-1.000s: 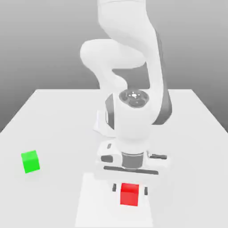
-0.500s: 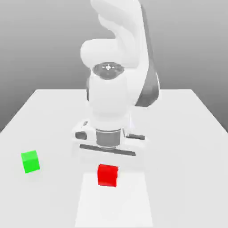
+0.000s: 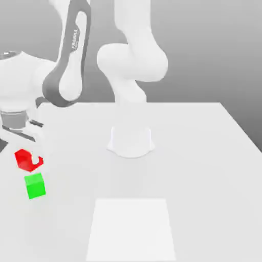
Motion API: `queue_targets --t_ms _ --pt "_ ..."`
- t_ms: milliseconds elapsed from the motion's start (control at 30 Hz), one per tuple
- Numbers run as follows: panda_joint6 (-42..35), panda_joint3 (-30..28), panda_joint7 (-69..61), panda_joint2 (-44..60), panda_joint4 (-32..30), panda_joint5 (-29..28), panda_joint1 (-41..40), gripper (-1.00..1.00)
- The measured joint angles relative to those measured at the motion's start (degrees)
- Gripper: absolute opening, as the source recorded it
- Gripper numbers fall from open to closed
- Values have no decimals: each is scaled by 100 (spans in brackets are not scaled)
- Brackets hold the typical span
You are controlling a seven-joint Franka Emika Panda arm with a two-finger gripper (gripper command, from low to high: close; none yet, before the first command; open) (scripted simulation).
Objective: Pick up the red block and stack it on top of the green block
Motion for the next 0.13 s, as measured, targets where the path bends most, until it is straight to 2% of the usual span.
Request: queue_targets --t_ms 33,67,133 --pt "191 92 -127 209 9 175 -53 -100" --pt "290 138 -192 318 14 266 -82 100" --pt "290 138 -192 318 14 266 -82 100"
